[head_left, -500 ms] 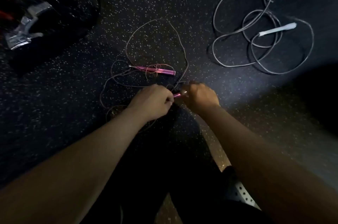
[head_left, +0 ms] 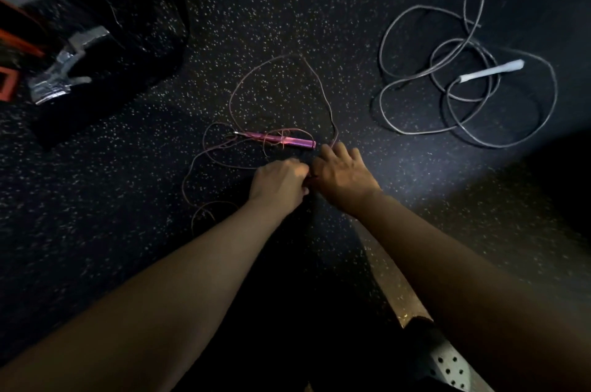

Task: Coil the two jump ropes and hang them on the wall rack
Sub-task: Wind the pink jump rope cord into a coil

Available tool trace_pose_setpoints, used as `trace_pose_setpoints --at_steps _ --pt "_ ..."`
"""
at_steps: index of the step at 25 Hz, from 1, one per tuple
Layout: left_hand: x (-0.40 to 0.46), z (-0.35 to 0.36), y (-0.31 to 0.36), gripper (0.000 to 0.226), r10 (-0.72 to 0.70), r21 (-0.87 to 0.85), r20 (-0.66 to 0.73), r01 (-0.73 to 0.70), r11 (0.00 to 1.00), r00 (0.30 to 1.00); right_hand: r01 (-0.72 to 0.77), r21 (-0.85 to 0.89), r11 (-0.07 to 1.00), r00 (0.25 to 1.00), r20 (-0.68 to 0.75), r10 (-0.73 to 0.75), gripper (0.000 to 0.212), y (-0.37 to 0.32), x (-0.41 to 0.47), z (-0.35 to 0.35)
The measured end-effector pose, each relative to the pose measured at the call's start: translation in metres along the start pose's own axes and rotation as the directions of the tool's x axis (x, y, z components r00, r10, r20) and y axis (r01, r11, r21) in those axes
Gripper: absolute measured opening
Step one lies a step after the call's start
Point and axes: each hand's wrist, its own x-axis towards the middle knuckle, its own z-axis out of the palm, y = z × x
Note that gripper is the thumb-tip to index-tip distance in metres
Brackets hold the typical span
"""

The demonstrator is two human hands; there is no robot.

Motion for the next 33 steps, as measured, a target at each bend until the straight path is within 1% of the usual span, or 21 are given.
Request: trace_pose_setpoints --at_steps 3,5,6,7,9,10,12,14,15,17,18,19,20,21,24,25,26,28,29,31,33 --pt "-0.008 -0.021 0.012 0.036 -0.035 0.067 -0.07 0.04 0.997 0.997 0.073 -0.031 0.997 0.995 -0.063 -0.075 0.039 0.006 -0.012 -0.045" --pt "-0.013 -0.046 0.019 0.041 -0.027 0.131 -0.107 0.041 0.99 0.994 0.08 -0.019 0.997 0.994 -0.07 -0.081 0.039 0.016 -0.023 -0.082" --pt "-0.016 -0.059 0.021 0.039 -0.024 0.117 -0.135 0.04 0.992 0.991 0.089 0.014 0.996 0.994 -0.059 -0.088 0.038 0.02 -0.027 -0.099" --pt "-0.021 -0.074 0.024 0.037 -0.013 0.069 -0.184 0.026 0.997 0.983 0.101 0.069 0.992 0.993 -0.064 -0.097 0.036 0.024 -0.033 -0.119" --pt "-0.04 -0.104 0.027 0.032 0.025 -0.055 -0.25 -0.04 0.998 0.968 0.127 0.235 0.964 0.99 -0.089 -0.109 0.029 0.026 -0.055 -0.158" --pt "-0.051 -0.121 0.028 0.029 0.057 -0.113 -0.266 -0.09 0.99 0.962 0.124 0.308 0.943 0.988 -0.124 -0.089 0.026 0.026 -0.068 -0.178" --pt "-0.072 -0.157 0.029 0.022 0.137 -0.252 -0.247 -0.2 0.947 0.959 0.097 0.404 0.91 0.979 -0.202 -0.014 0.022 0.026 -0.095 -0.218" --pt "-0.088 -0.193 0.029 0.009 0.206 -0.455 -0.223 -0.289 0.842 0.953 0.079 0.545 0.835 0.959 -0.271 0.086 0.018 0.024 -0.117 -0.251" --pt "-0.096 -0.213 0.032 0.004 0.23 -0.517 -0.231 -0.319 0.794 0.945 0.104 0.628 0.771 0.937 -0.321 0.135 0.016 0.024 -0.127 -0.267" --pt "-0.108 -0.249 0.037 0.007 0.244 -0.568 -0.291 -0.373 0.734 0.925 0.218 0.786 0.579 0.888 -0.405 0.216 0.019 0.023 -0.14 -0.293" --pt "-0.112 -0.264 0.04 0.009 0.241 -0.592 -0.337 -0.404 0.697 0.91 0.289 0.835 0.469 0.867 -0.436 0.242 0.025 0.021 -0.144 -0.303" --pt "-0.117 -0.277 0.042 0.011 0.227 -0.641 -0.376 -0.43 0.637 0.898 0.344 0.865 0.366 0.854 -0.45 0.261 0.033 0.018 -0.146 -0.312" --pt "-0.12 -0.287 0.043 0.012 0.208 -0.707 -0.403 -0.447 0.548 0.891 0.382 0.881 0.279 0.849 -0.454 0.271 0.039 0.014 -0.146 -0.318" --pt "-0.124 -0.294 0.043 0.011 0.187 -0.775 -0.41 -0.449 0.445 0.893 0.405 0.887 0.222 0.847 -0.455 0.274 0.043 0.009 -0.146 -0.323" --pt "-0.135 -0.306 0.048 0.013 0.142 -0.887 -0.41 -0.43 0.167 0.901 0.461 0.872 0.166 0.83 -0.489 0.269 0.045 0.0 -0.146 -0.335" --pt "-0.138 -0.31 0.05 0.015 0.132 -0.902 -0.409 -0.422 0.092 0.903 0.489 0.864 0.121 0.828 -0.503 0.249 0.044 -0.002 -0.146 -0.339" --pt "-0.137 -0.312 0.052 0.02 0.116 -0.913 -0.404 -0.409 0.019 0.907 0.513 0.857 0.053 0.83 -0.51 0.225 0.042 -0.003 -0.147 -0.342" --pt "-0.138 -0.316 0.057 0.036 0.107 -0.923 -0.377 -0.364 -0.121 0.92 0.535 0.842 -0.075 0.835 -0.513 0.2 0.036 -0.006 -0.148 -0.346" --pt "-0.14 -0.32 0.059 0.041 0.122 -0.924 -0.361 -0.337 -0.179 0.925 0.547 0.83 -0.109 0.83 -0.52 0.203 0.034 -0.007 -0.147 -0.348" --pt "-0.143 -0.329 0.059 0.042 0.176 -0.916 -0.346 -0.291 -0.276 0.922 0.573 0.809 -0.131 0.809 -0.533 0.248 0.027 -0.008 -0.147 -0.351" --pt "-0.145 -0.343 0.059 0.039 0.234 -0.902 -0.372 -0.291 -0.319 0.898 0.598 0.791 -0.13 0.78 -0.537 0.321 0.018 -0.008 -0.147 -0.355"
